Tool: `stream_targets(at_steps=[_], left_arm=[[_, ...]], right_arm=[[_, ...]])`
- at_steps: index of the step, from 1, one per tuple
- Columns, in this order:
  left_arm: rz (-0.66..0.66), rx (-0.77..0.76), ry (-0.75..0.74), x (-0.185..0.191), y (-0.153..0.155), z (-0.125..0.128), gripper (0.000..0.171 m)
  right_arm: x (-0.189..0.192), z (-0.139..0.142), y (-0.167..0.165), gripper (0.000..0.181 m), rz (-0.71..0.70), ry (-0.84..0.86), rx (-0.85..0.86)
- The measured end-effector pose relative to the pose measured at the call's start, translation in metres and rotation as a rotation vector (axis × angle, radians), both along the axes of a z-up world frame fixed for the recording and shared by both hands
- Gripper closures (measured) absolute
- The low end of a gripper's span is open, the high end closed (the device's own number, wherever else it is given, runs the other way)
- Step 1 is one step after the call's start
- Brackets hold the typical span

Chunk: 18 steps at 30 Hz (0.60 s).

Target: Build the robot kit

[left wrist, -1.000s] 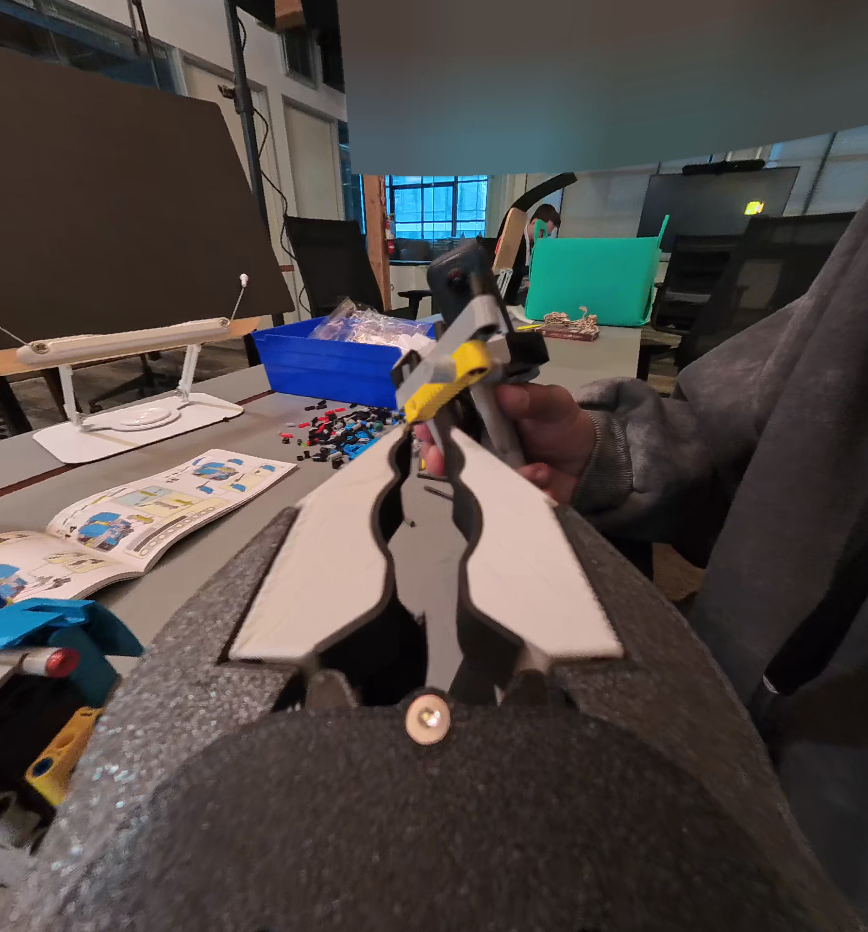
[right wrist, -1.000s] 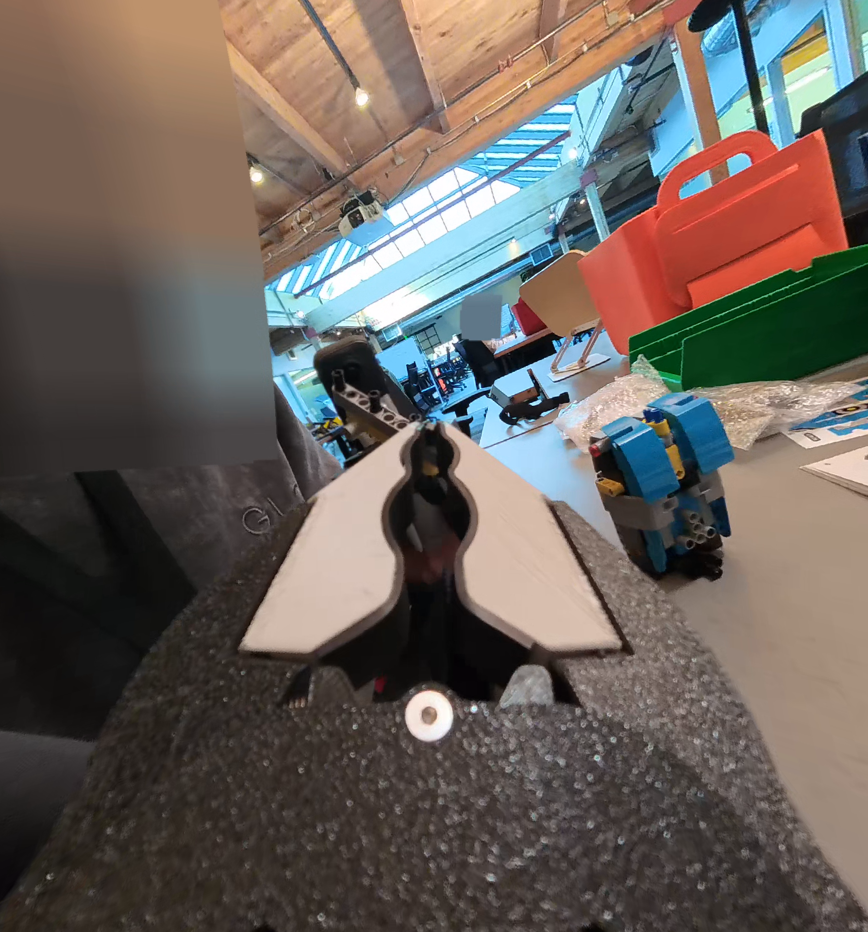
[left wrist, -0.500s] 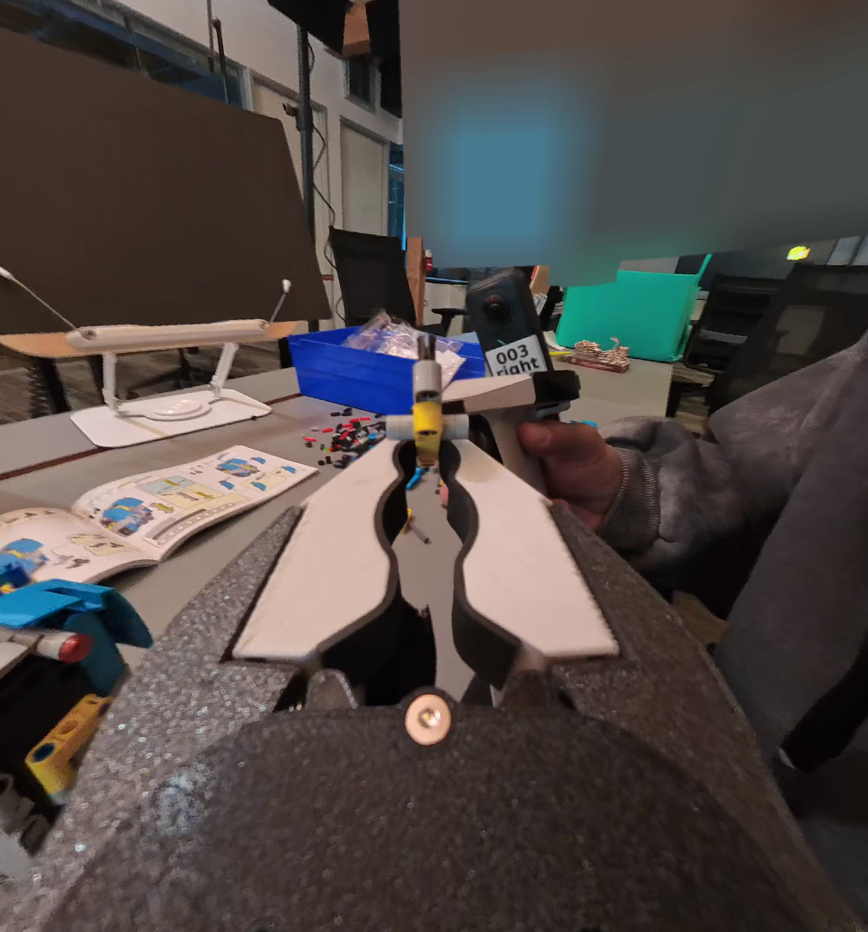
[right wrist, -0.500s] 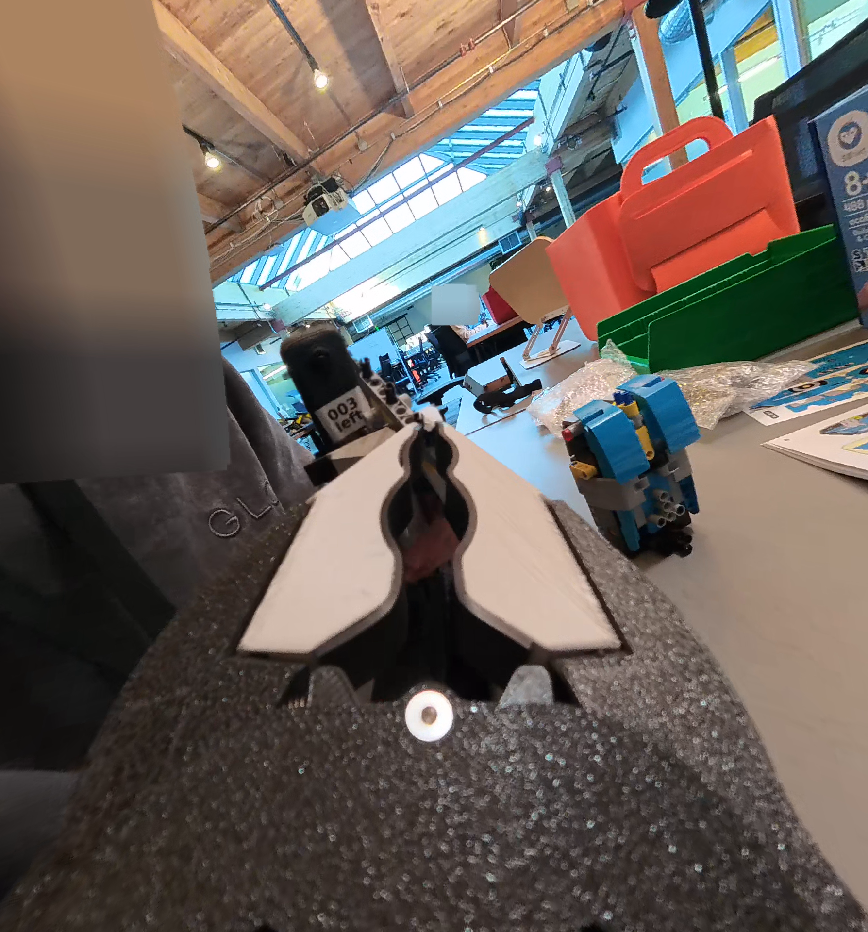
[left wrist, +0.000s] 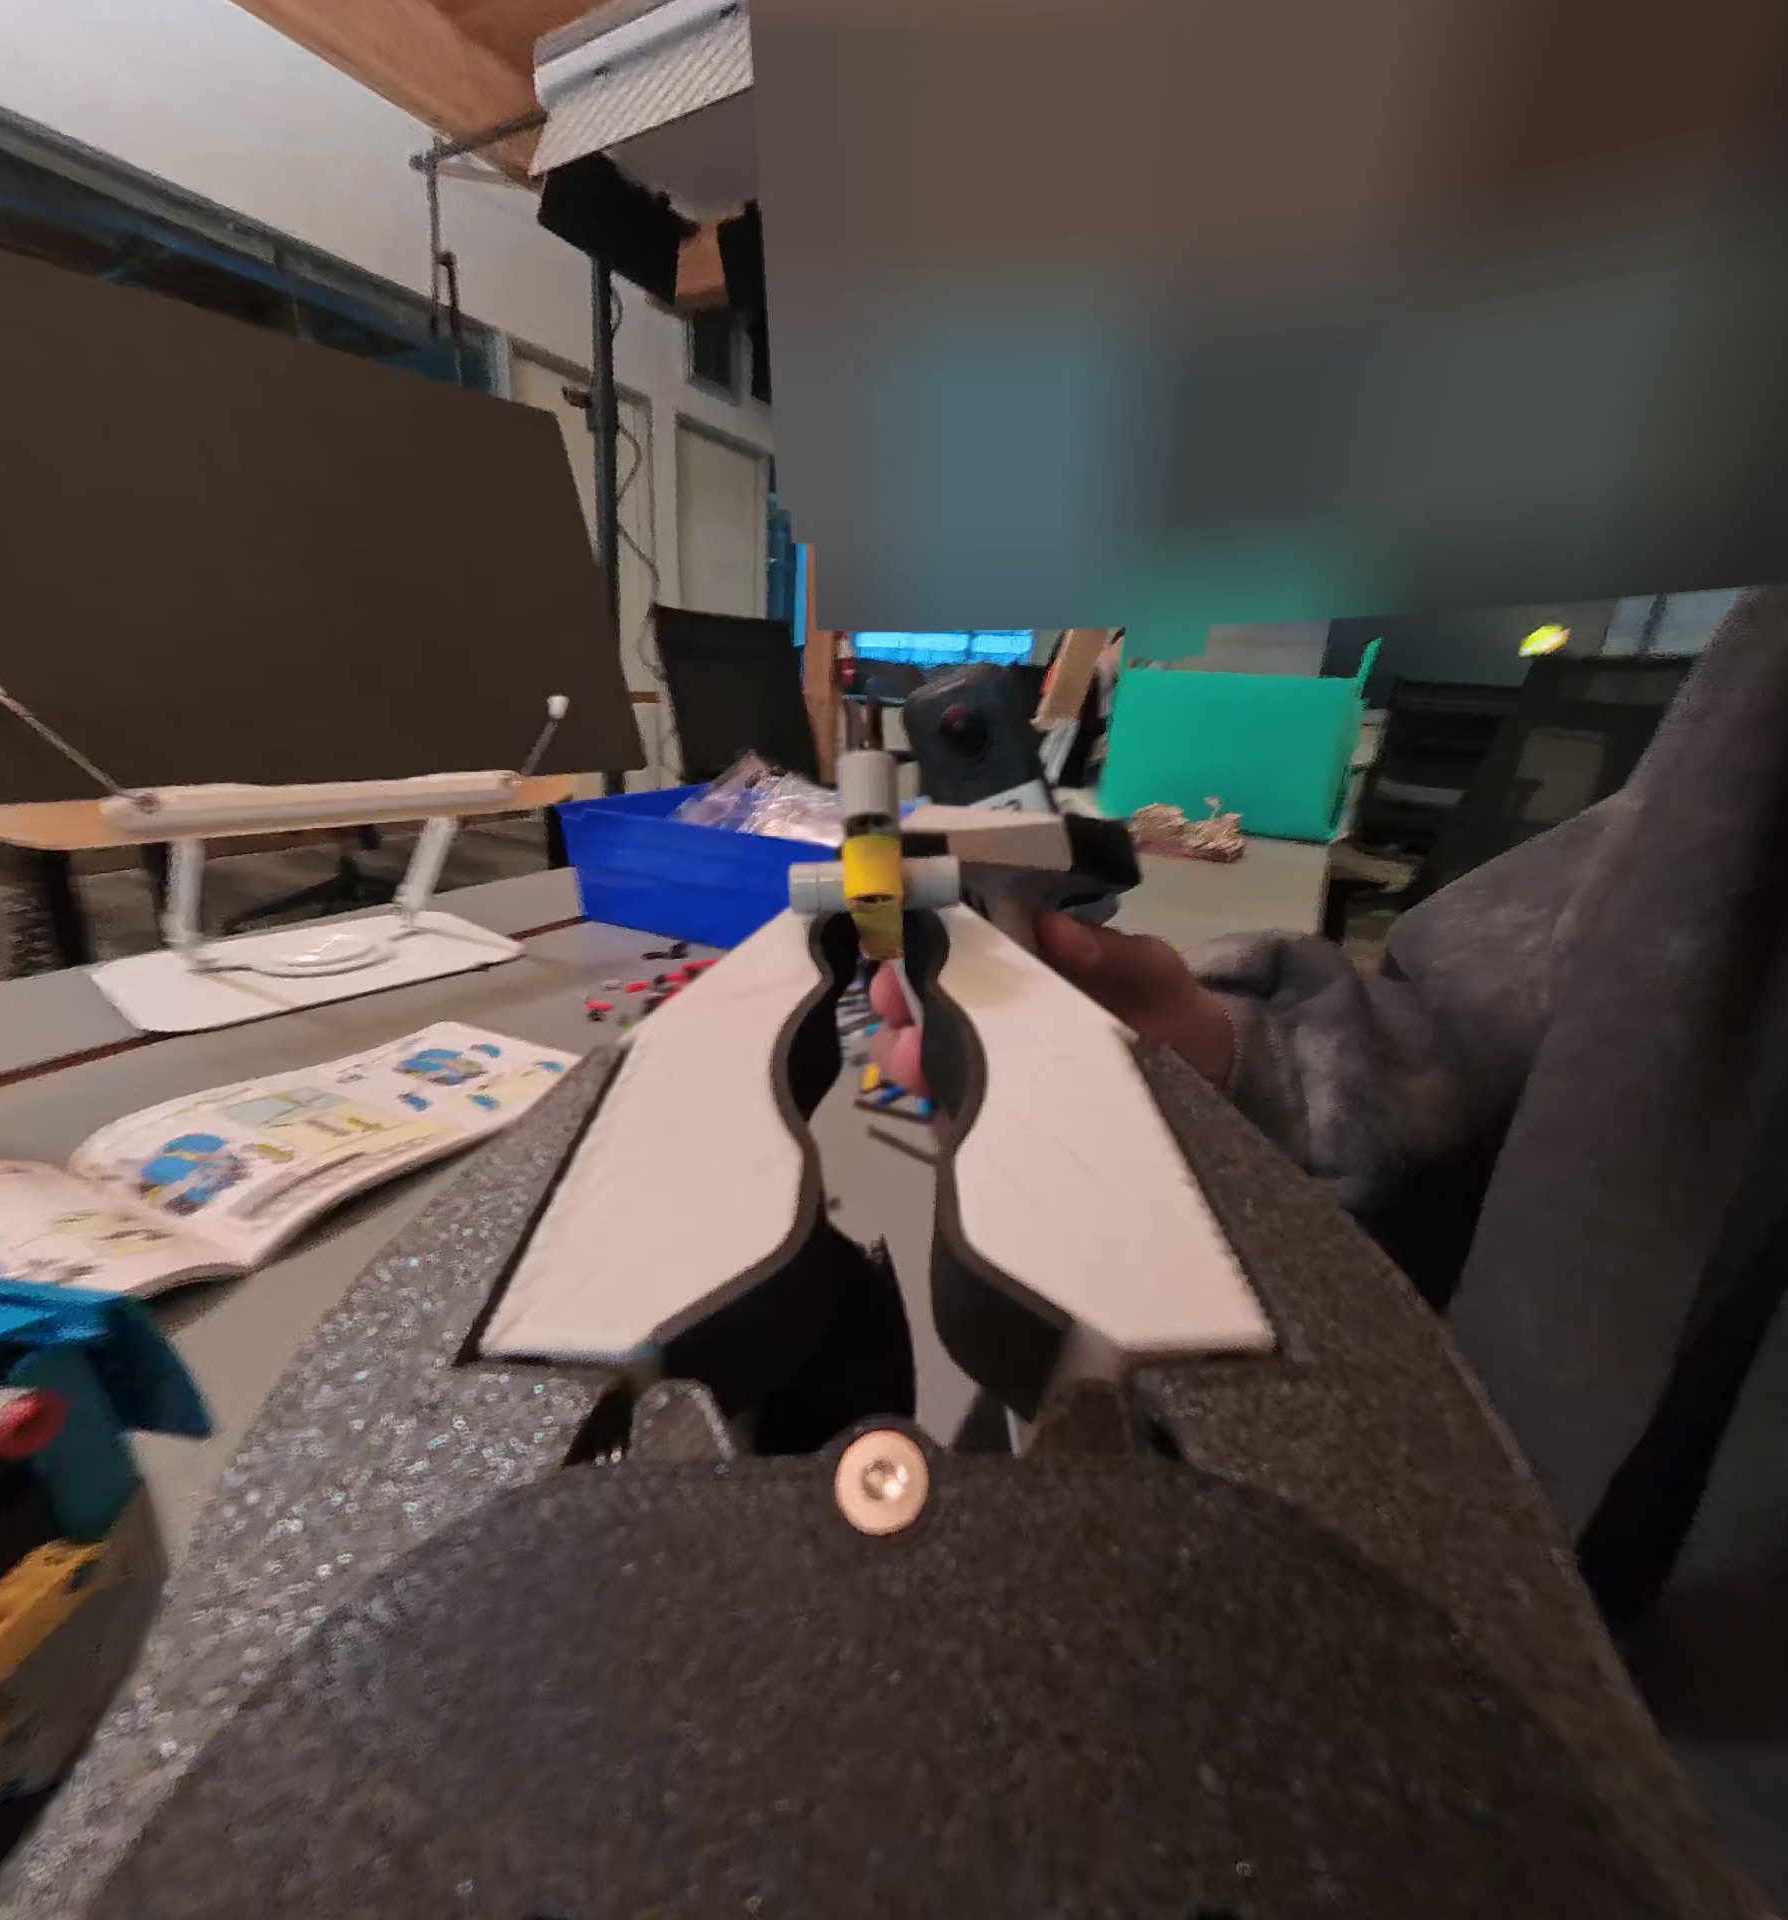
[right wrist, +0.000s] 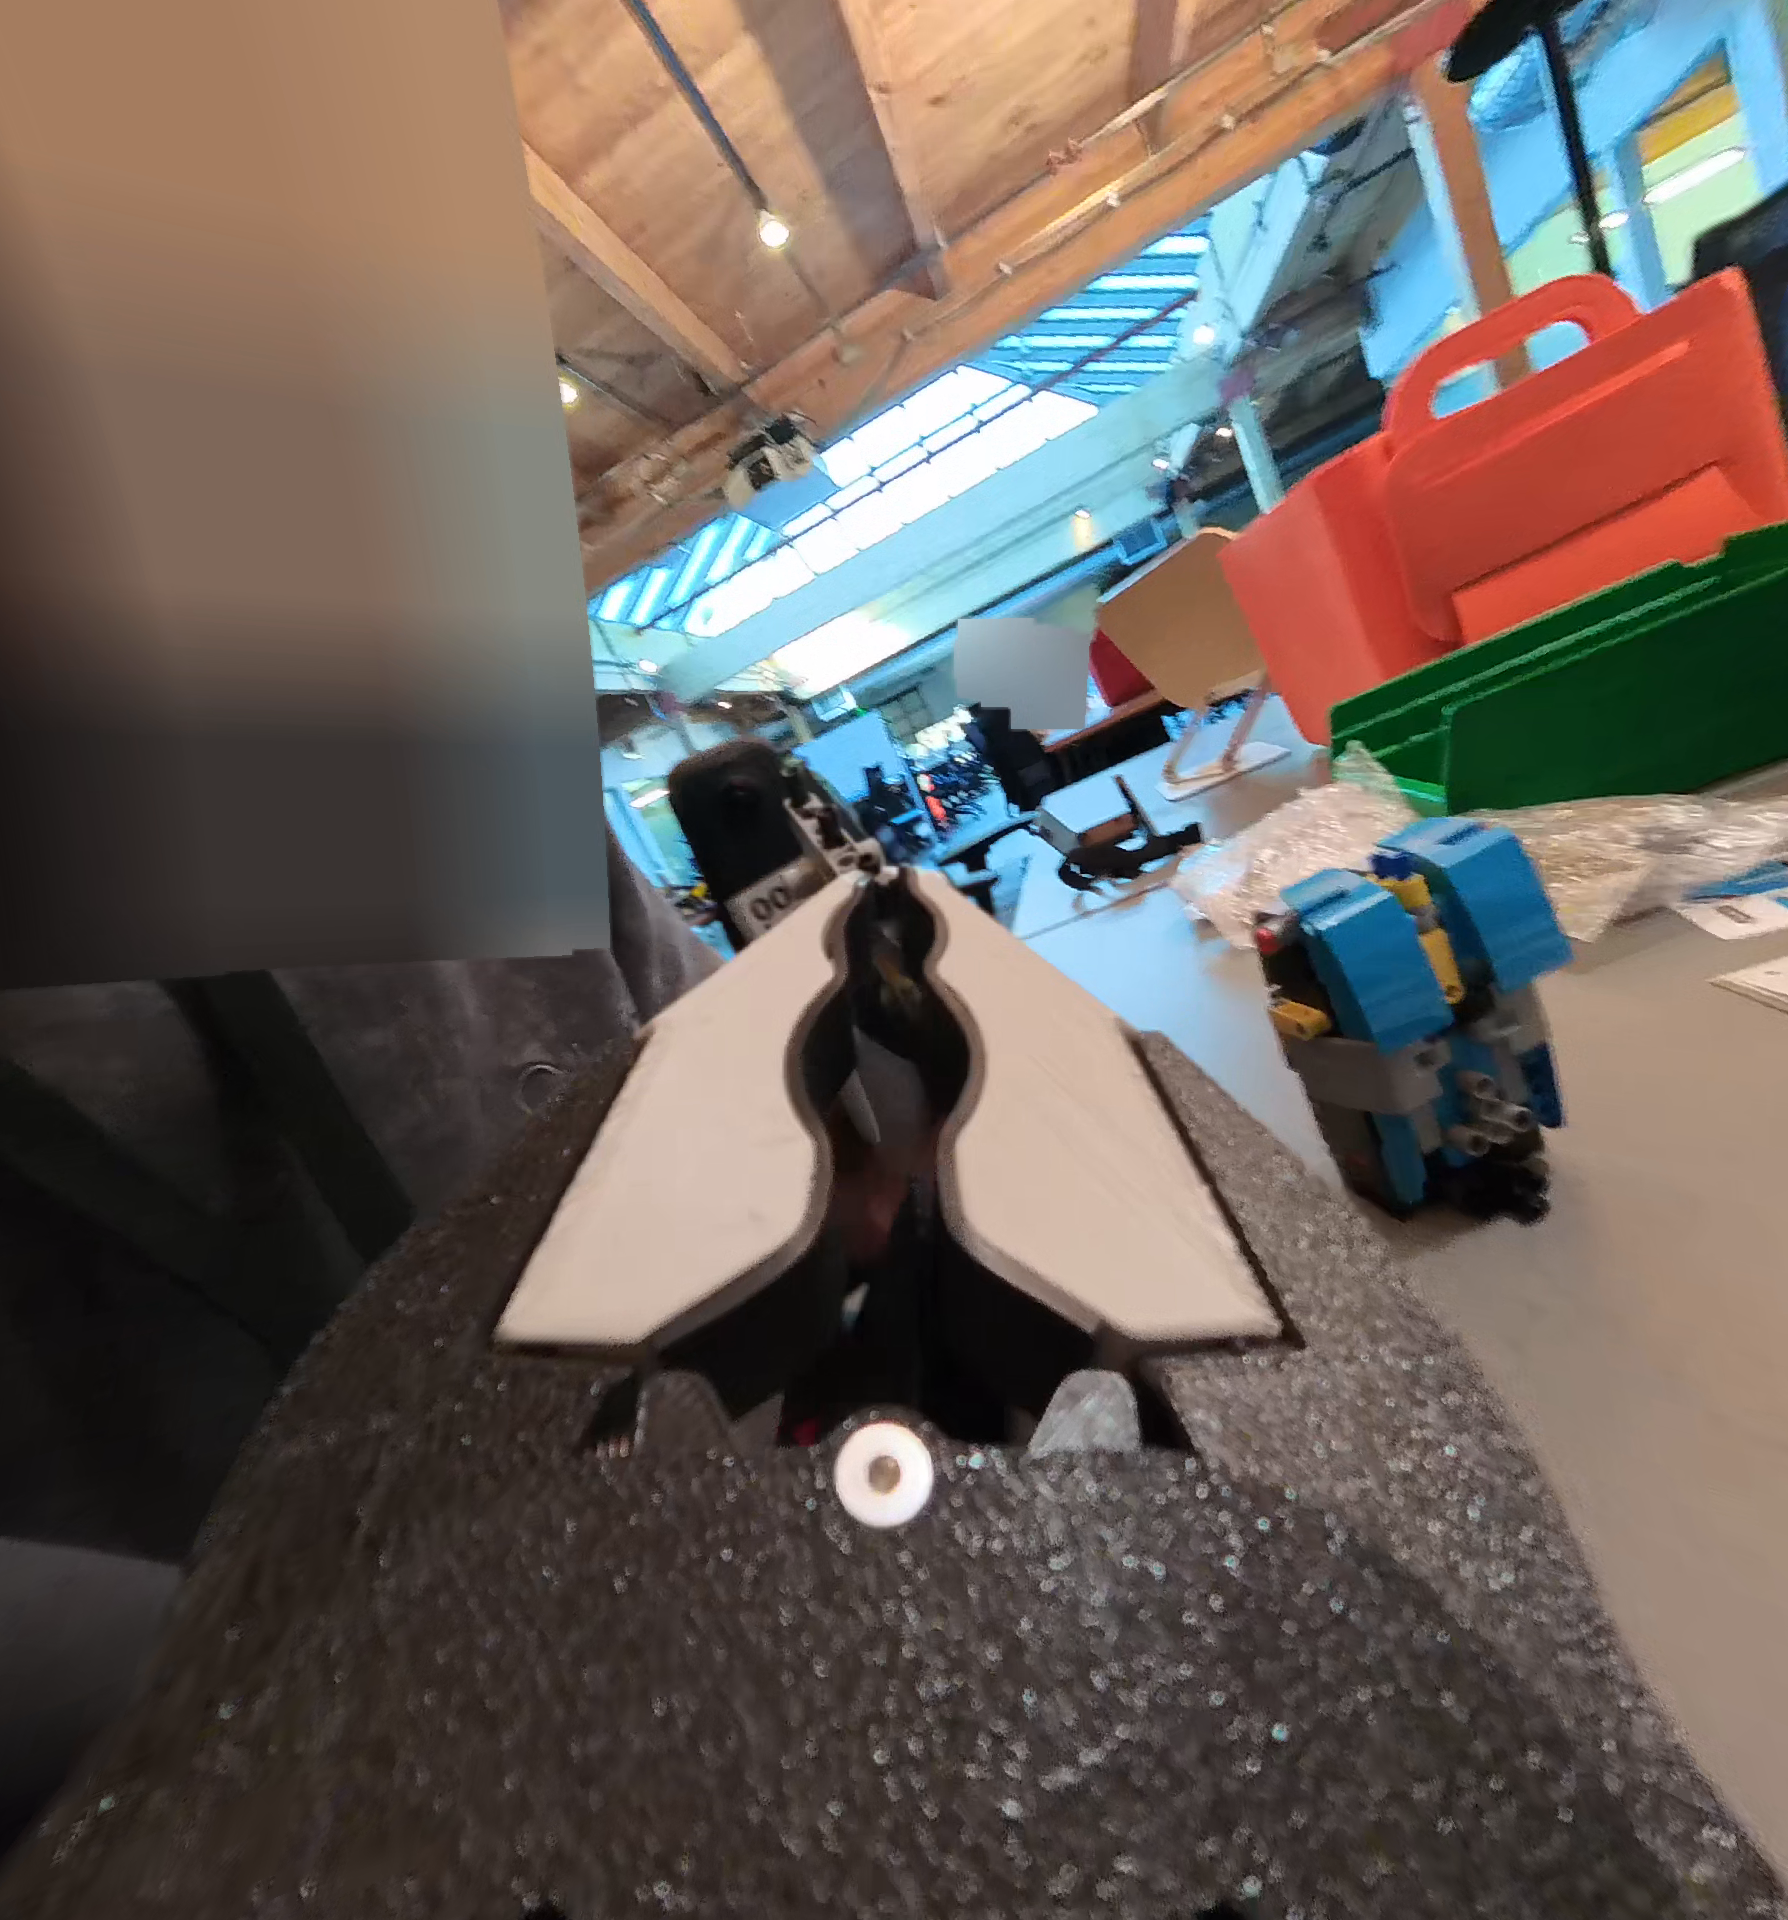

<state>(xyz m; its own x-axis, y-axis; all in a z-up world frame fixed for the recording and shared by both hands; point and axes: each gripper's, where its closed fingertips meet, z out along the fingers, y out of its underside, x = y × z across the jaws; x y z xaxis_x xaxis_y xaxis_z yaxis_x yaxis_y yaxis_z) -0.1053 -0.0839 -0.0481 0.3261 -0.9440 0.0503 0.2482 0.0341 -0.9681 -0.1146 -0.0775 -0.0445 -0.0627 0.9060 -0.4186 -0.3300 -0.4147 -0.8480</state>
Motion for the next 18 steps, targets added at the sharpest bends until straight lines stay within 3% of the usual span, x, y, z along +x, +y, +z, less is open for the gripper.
stream_targets(at_steps=[7, 13, 15, 18], left_arm=[[-0.433, -0.456, -0.266, 0.003, -0.015, 0.013, 0.165], [-0.801, -0.696, -0.419, 0.003, -0.034, 0.024, 0.165], [-0.824, -0.719, -0.439, 0.003, -0.035, 0.026, 0.165], [-0.641, -0.626, -0.369, 0.002, -0.021, 0.018, 0.164]], right_arm=[[0.005, 0.012, -0.014, 0.179, 0.095, 0.058, 0.035], [0.006, 0.022, -0.036, 0.178, 0.217, 0.112, 0.091], [0.007, 0.024, -0.039, 0.179, 0.224, 0.124, 0.104], [0.005, 0.018, -0.023, 0.178, 0.129, 0.076, 0.080]])
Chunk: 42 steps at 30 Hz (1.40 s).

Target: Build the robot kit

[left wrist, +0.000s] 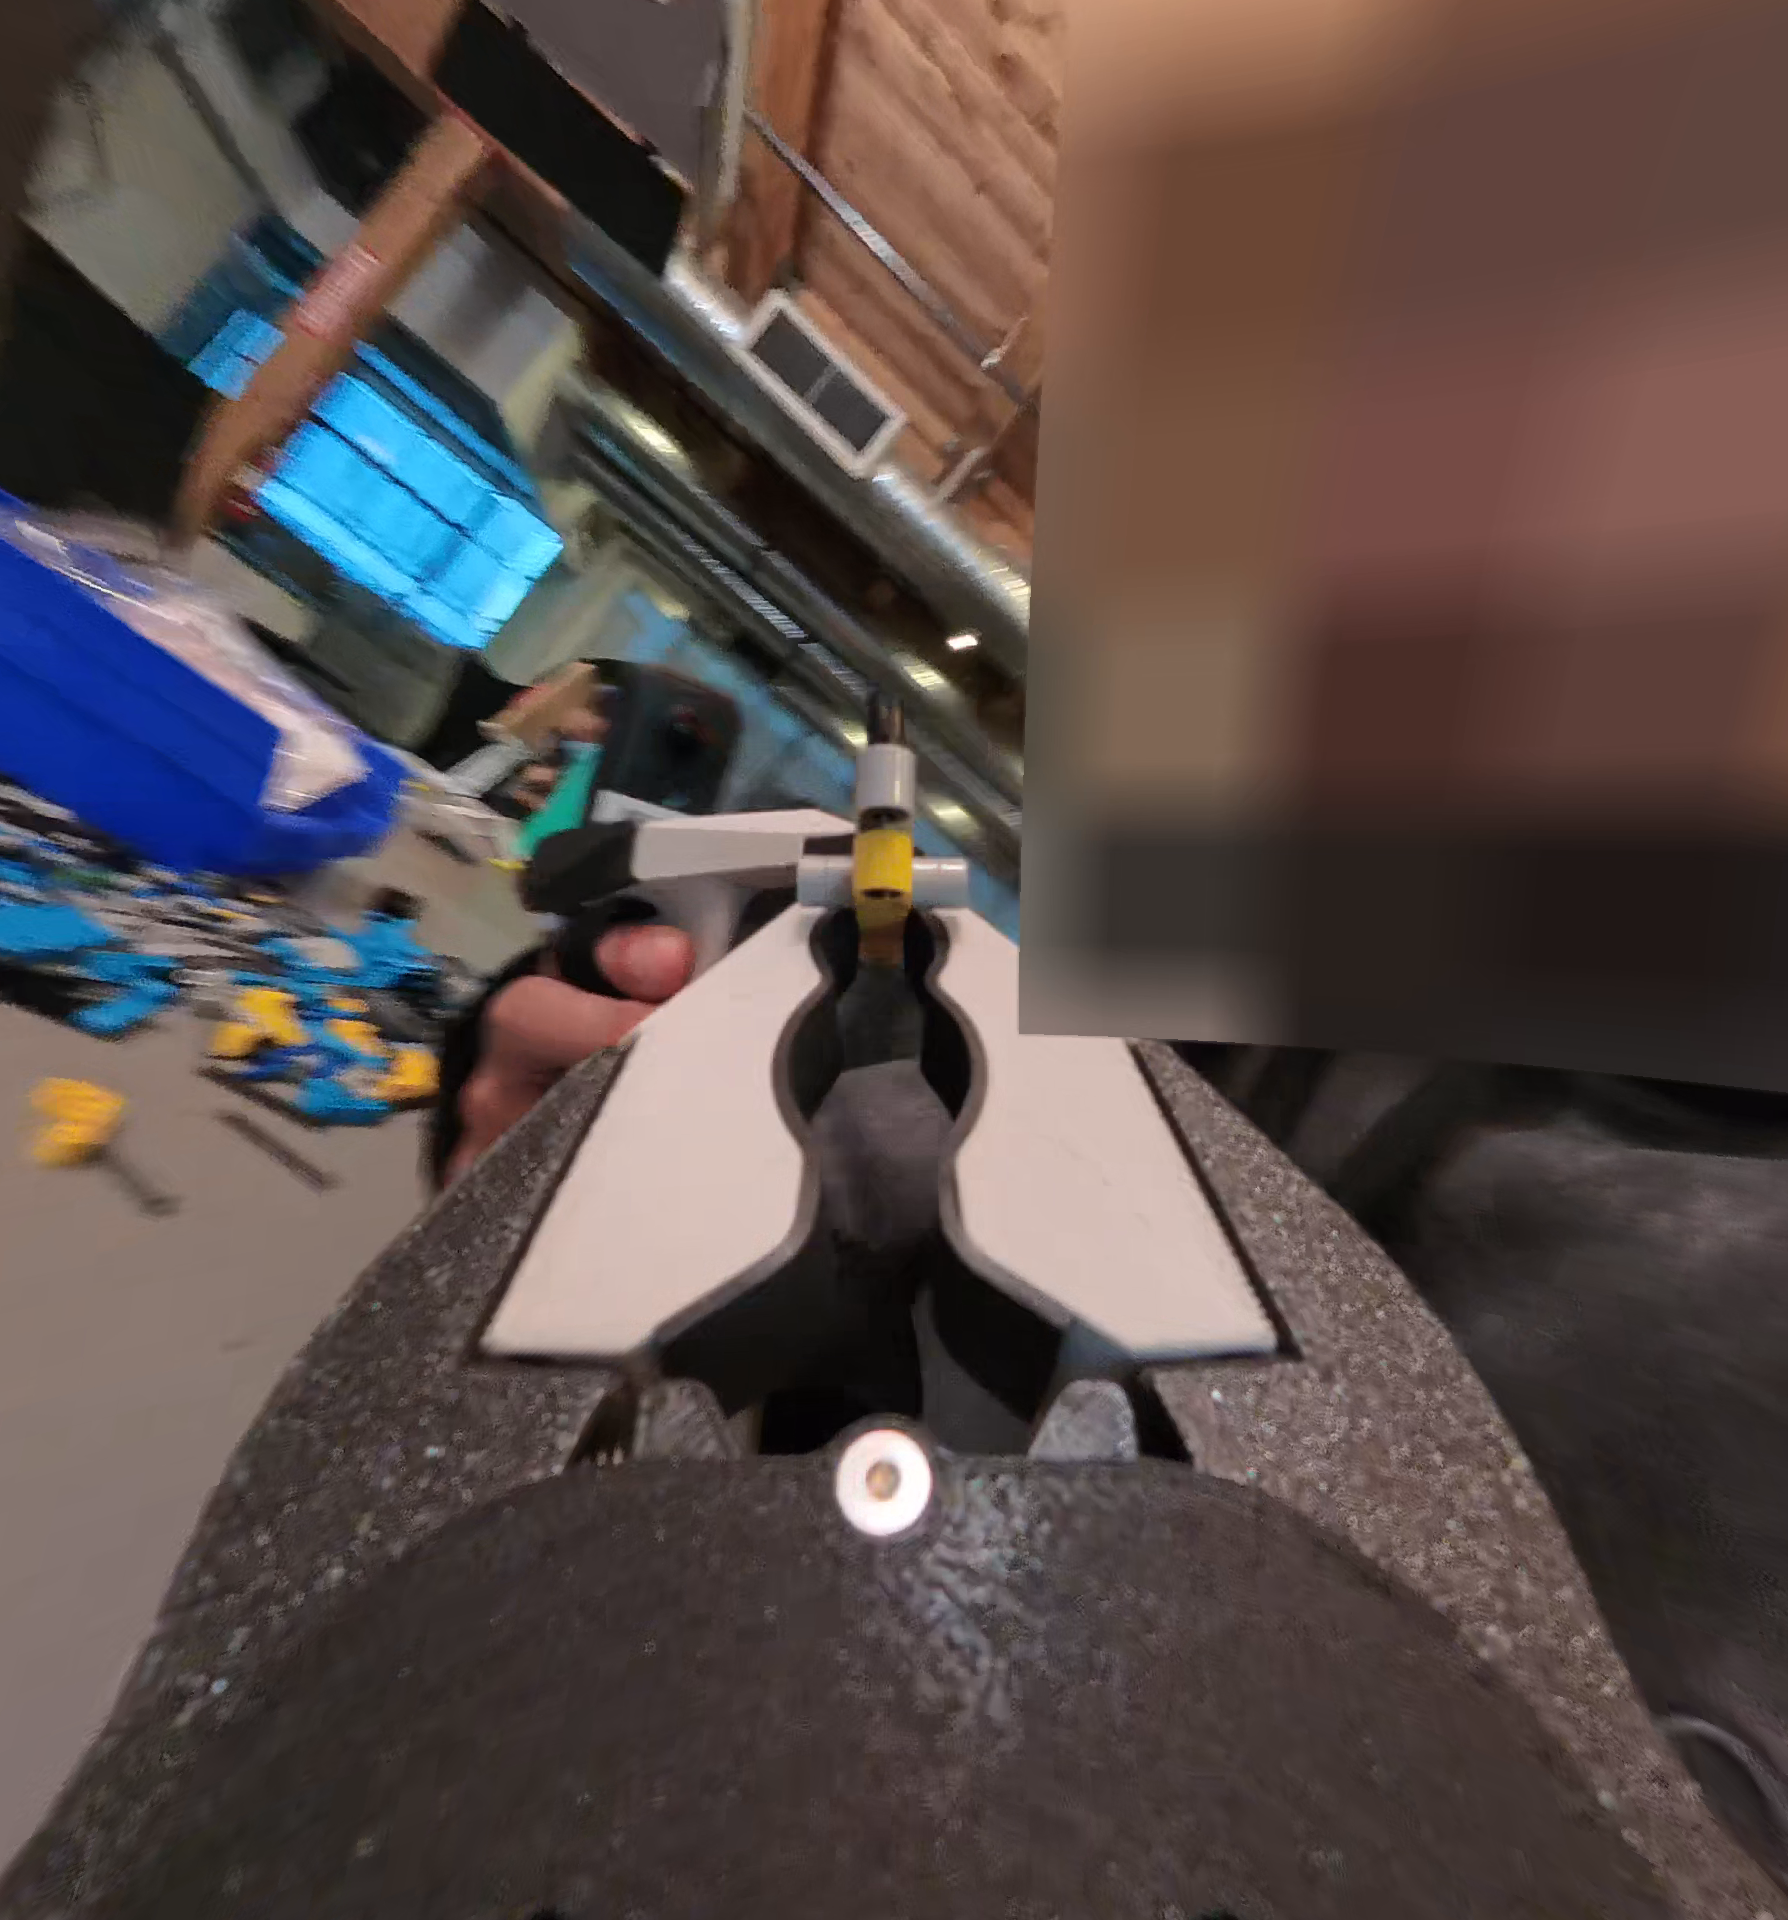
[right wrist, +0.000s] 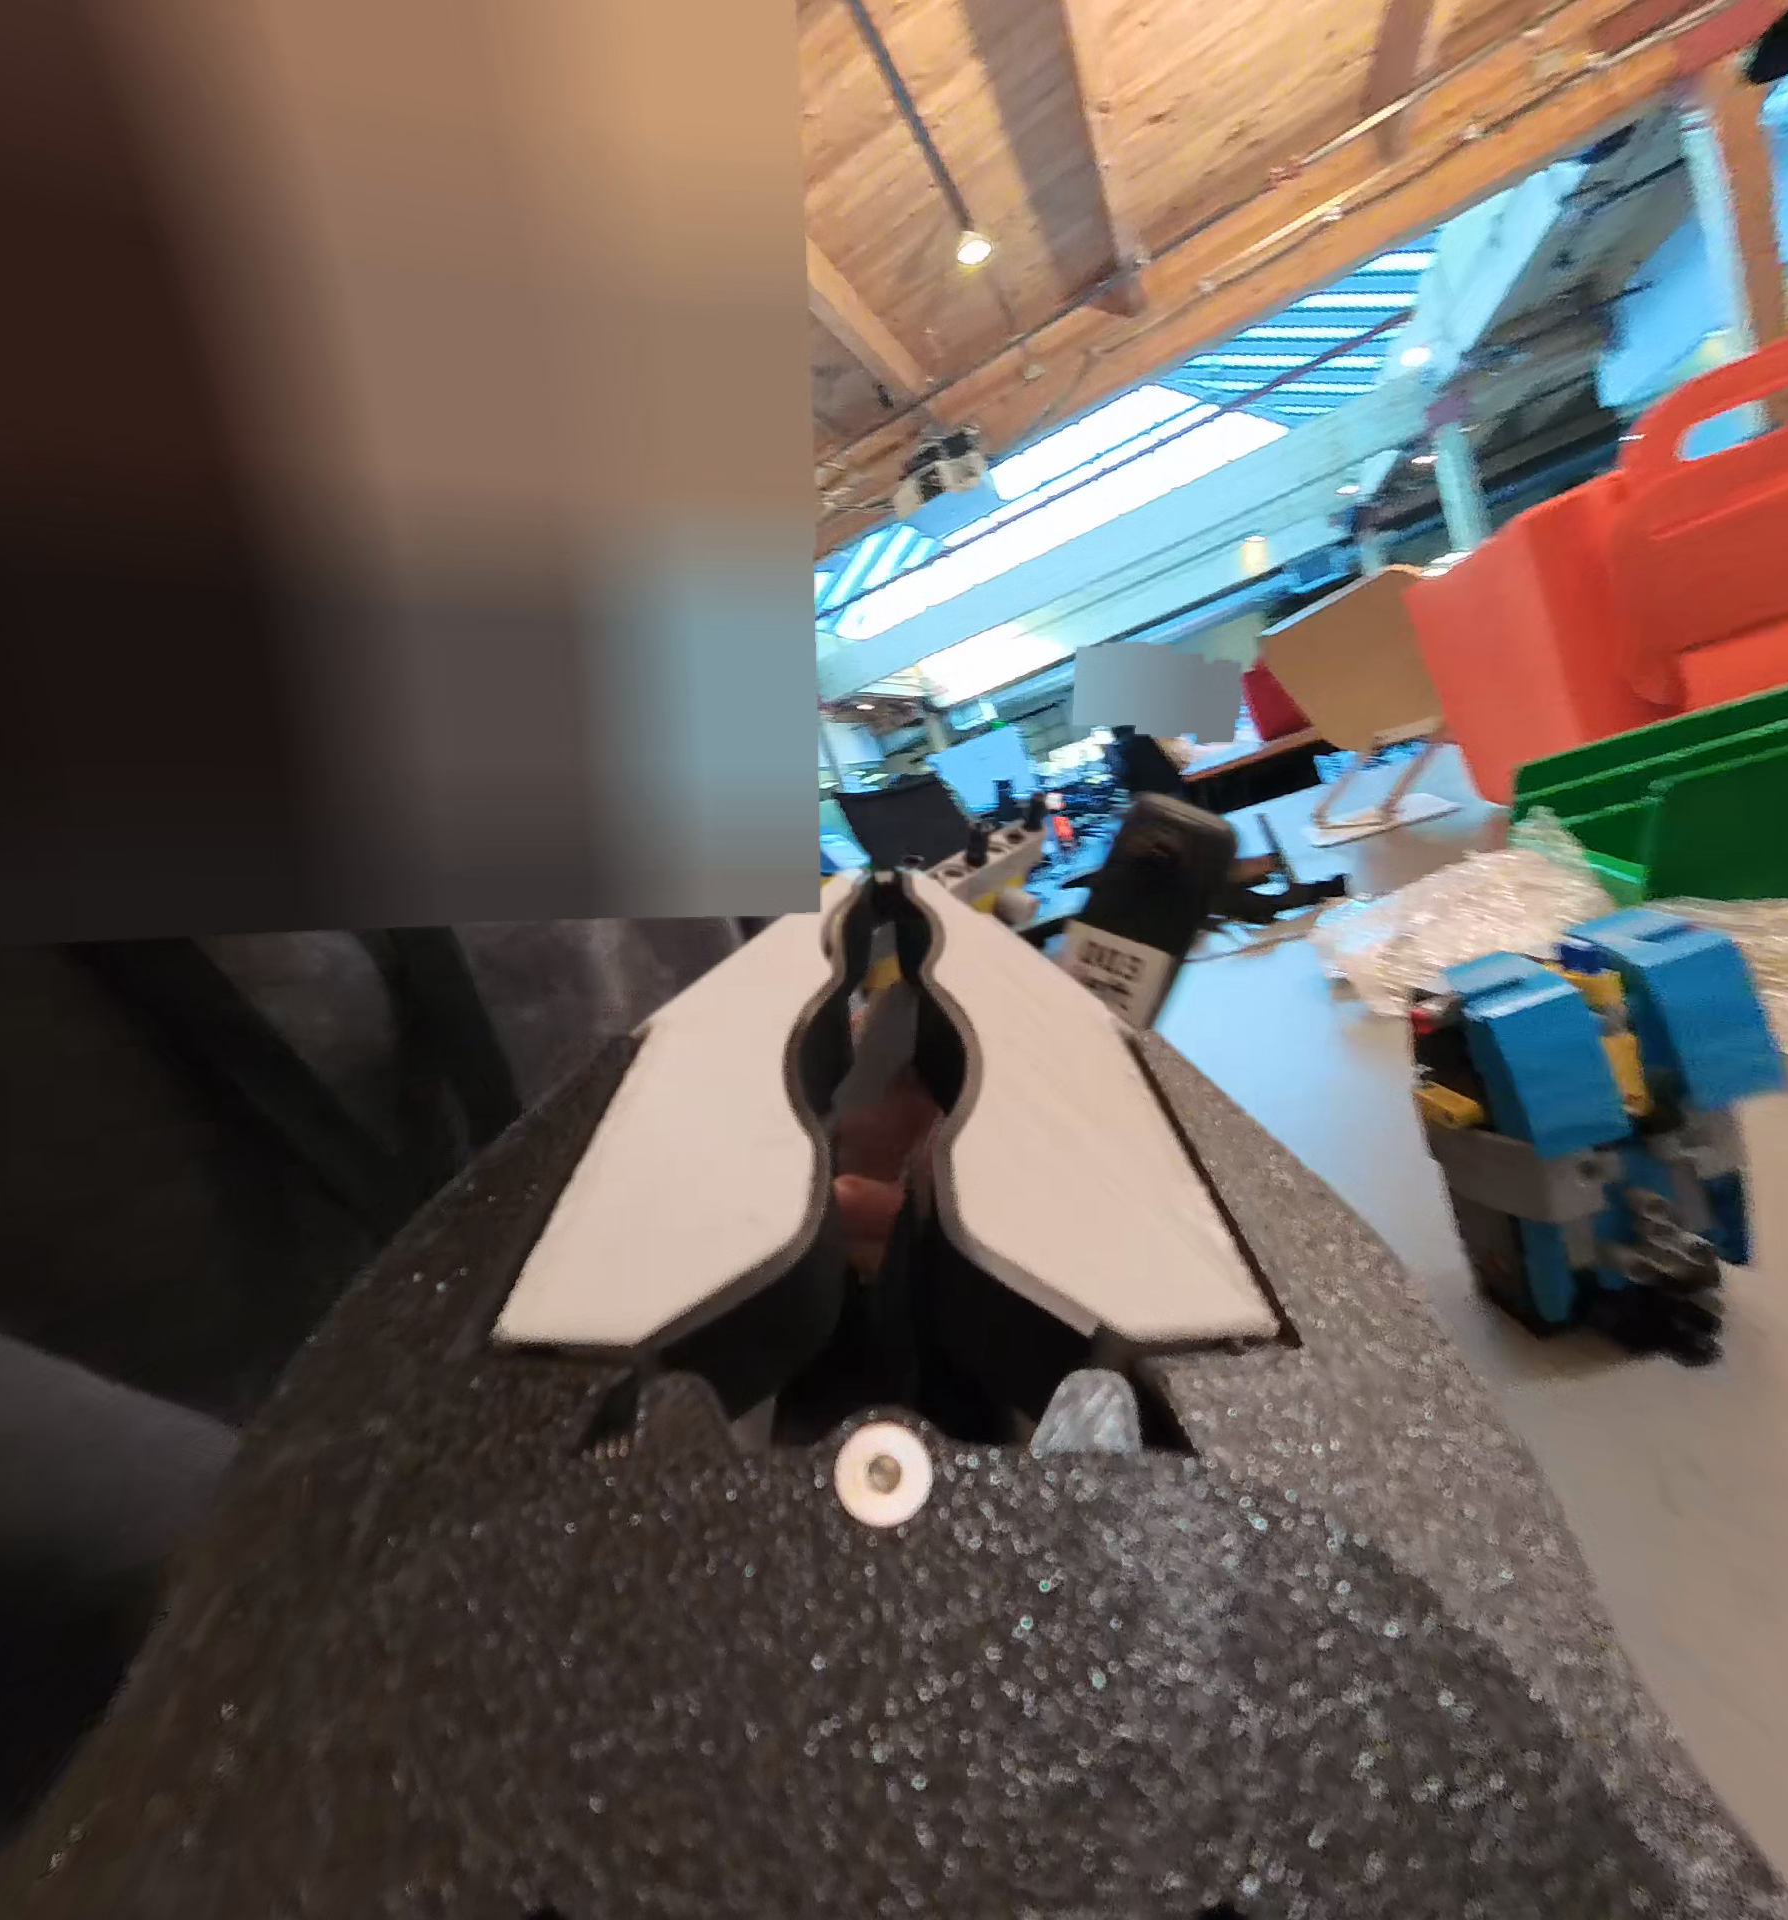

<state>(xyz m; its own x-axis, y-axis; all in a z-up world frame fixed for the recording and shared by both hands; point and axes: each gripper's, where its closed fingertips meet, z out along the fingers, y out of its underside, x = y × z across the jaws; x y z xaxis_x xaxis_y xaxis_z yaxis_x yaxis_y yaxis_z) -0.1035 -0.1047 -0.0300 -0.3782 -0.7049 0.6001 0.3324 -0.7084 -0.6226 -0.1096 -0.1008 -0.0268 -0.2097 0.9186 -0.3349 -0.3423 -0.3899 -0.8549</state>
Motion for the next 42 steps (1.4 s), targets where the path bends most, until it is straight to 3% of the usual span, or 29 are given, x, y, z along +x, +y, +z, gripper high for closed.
stream_targets(at_steps=[6, 15, 20, 25, 28, 36, 40, 42], left_arm=[[0.481, 0.416, 0.305, -0.005, 0.023, -0.014, 0.164], [0.835, 0.713, 0.481, -0.008, 0.032, -0.011, 0.164], [0.739, 0.632, 0.412, -0.006, 0.024, -0.005, 0.164], [0.479, 0.383, 0.275, -0.004, 0.020, -0.002, 0.164], [0.409, 0.319, 0.235, -0.005, 0.018, -0.001, 0.164], [0.349, 0.324, 0.198, -0.006, 0.012, 0.003, 0.163], [0.485, 0.389, 0.274, -0.009, 0.023, -0.006, 0.164], [0.614, 0.519, 0.338, -0.008, 0.025, -0.009, 0.164]], right_arm=[[-0.007, -0.017, 0.027, 0.173, -0.196, -0.109, -0.031], [-0.010, -0.010, 0.035, 0.179, -0.375, -0.026, -0.070], [-0.009, -0.004, 0.026, 0.181, -0.378, -0.045, 0.032], [-0.006, -0.001, 0.023, 0.180, -0.298, -0.018, 0.008], [-0.007, -0.001, 0.020, 0.181, -0.243, 0.000, -0.021], [-0.008, 0.003, 0.012, 0.180, -0.216, 0.004, 0.034], [-0.011, -0.006, 0.026, 0.178, -0.312, -0.063, 0.032], [-0.012, -0.009, 0.028, 0.178, -0.362, -0.088, 0.059]])
